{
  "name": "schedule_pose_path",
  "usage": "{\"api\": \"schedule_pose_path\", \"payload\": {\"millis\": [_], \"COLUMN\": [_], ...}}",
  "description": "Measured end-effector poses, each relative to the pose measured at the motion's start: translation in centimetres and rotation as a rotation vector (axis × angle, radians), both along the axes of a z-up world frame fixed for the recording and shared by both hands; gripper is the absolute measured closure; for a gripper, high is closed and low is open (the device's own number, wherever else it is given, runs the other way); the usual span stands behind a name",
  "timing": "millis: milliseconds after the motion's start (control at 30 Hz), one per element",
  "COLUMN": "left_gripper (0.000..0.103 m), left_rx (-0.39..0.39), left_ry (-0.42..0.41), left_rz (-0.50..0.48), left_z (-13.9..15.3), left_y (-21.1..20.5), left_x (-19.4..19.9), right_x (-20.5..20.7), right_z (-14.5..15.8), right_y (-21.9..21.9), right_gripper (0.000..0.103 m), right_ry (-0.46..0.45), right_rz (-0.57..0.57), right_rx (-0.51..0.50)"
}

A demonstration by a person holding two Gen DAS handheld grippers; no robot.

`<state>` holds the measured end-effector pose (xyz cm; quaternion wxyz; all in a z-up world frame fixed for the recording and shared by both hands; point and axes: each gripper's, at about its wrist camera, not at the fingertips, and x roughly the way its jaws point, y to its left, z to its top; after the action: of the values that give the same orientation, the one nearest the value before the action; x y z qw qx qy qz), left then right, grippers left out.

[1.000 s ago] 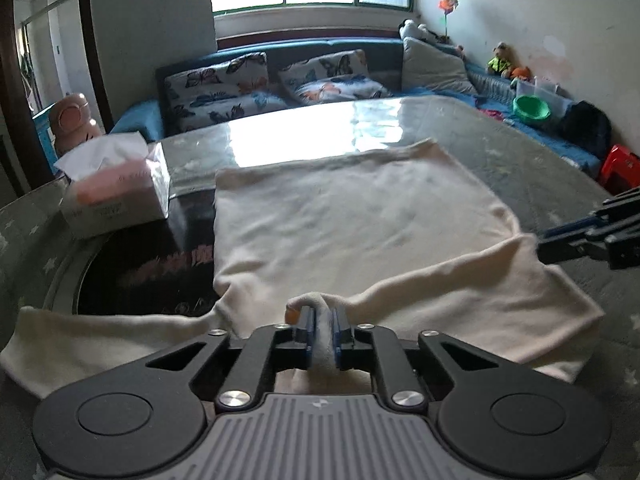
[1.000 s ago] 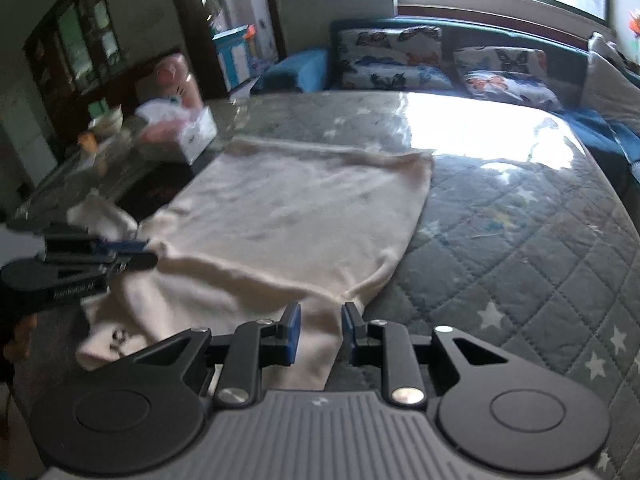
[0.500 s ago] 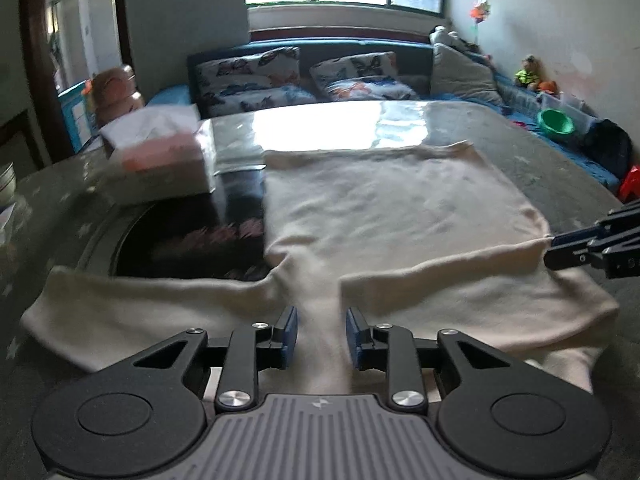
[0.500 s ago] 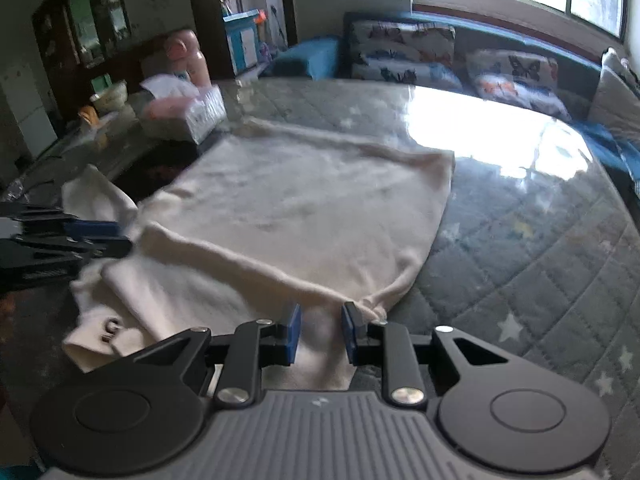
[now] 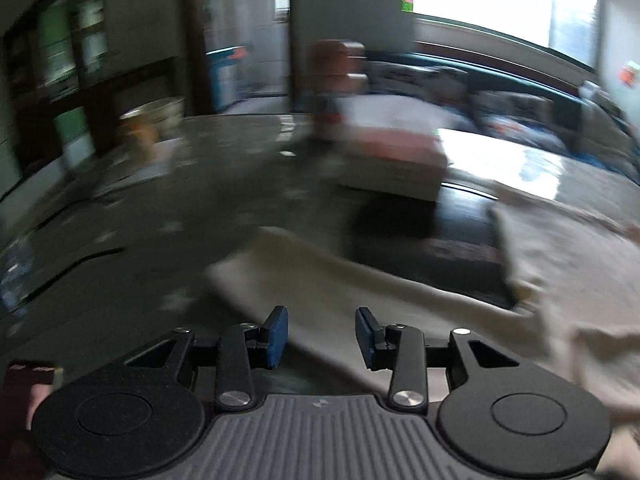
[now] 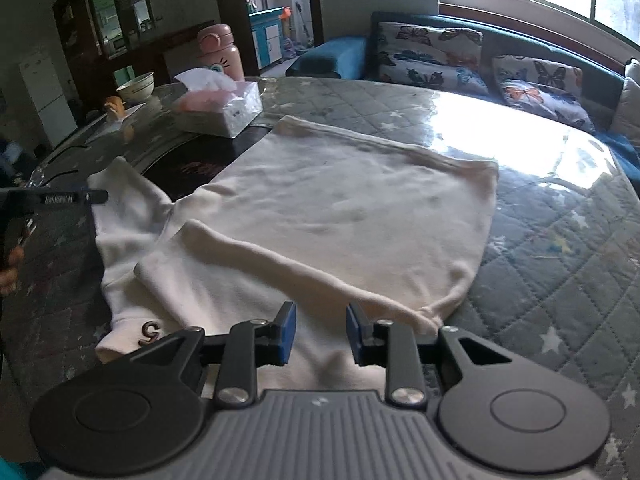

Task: Fold clothes
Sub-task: 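Grasp the sweatshirt side with the left gripper and fold it inward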

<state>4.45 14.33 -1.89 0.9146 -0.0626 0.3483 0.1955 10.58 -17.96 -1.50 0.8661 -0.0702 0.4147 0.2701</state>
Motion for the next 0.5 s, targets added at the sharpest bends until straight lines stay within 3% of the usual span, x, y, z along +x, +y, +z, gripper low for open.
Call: {"api": "schedule_pose_path", "payload": {"millis": [133,267,333,400,500], "left_gripper": [0.063,0.064,0.072,0.087,0.096], "left_rx": [0.006,0.007,-0.012,-0.019,-0.02], "left_ry": [0.001,0.009,0.004,-0.005,-0.023], "left_rz": [0.121,0.138,0.134,0.13,0.133], "left_z": [-0.3,-0.7,-1.0,-1.1,-0.9], "left_y": [3.2,4.3,4.4,4.4,4.2], "left_x": [0.2,0.8,1.2,1.4,1.5], "right_x": [-0.1,-0.1,-0.1,-0.1,-0.2], "right_z": [0.1,0.2,0.2,0.3,0.5], "right_y": [0.3,0.3,0.2,0.2,-0.1], "right_gripper": [0.076,0.076,0.076,0.076,0.076], "right_ry": [0.0,0.0,0.001,-0.002,-0.007], "right_rz": [0.011,0.01,0.008,0.004,-0.004], "right_rx": [0.001,0.004,0.003,0.003,0.006]}}
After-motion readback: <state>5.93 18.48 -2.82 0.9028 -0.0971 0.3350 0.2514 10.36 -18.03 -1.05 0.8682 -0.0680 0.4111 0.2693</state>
